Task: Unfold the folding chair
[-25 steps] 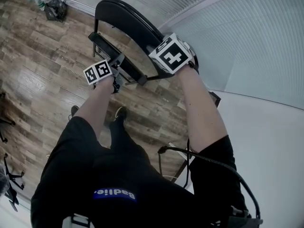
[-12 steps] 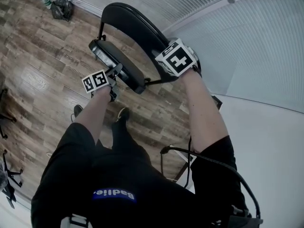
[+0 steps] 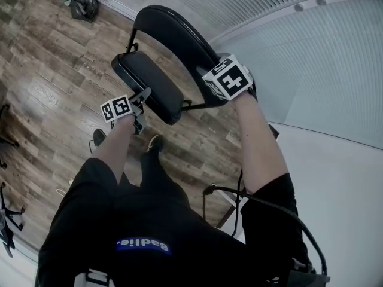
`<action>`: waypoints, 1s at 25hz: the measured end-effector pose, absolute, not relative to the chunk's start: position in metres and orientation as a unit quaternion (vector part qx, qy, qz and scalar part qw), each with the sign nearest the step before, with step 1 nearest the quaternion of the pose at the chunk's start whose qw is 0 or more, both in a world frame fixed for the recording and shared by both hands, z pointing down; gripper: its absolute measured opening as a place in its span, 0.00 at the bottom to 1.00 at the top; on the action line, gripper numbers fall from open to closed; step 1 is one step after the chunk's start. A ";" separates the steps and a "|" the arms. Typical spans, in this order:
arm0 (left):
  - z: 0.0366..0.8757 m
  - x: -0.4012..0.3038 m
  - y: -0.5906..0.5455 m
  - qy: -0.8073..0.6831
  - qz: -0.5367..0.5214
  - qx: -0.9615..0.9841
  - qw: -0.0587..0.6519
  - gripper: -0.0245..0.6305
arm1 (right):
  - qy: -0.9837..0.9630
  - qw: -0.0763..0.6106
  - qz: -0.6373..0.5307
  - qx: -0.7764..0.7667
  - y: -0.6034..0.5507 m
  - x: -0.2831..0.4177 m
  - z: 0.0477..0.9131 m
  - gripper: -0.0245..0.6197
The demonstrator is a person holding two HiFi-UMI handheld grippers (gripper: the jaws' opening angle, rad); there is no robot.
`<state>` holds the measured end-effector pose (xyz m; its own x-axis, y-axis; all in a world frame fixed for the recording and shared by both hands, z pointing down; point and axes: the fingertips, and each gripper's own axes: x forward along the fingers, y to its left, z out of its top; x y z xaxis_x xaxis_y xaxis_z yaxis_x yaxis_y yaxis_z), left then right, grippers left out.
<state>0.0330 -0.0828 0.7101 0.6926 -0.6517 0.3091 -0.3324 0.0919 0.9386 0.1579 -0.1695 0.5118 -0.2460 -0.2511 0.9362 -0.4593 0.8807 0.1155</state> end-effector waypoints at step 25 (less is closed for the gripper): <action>0.783 -0.034 -0.004 -0.393 -0.147 0.628 0.655 0.29 | -0.791 0.561 0.123 0.210 -0.158 0.148 0.542 0.23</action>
<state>-0.0338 -0.0041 0.7830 0.6478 -0.6864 0.3305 -0.3007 0.1682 0.9388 0.1477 -0.1577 0.5420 -0.2826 -0.1934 0.9396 -0.4704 0.8815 0.0399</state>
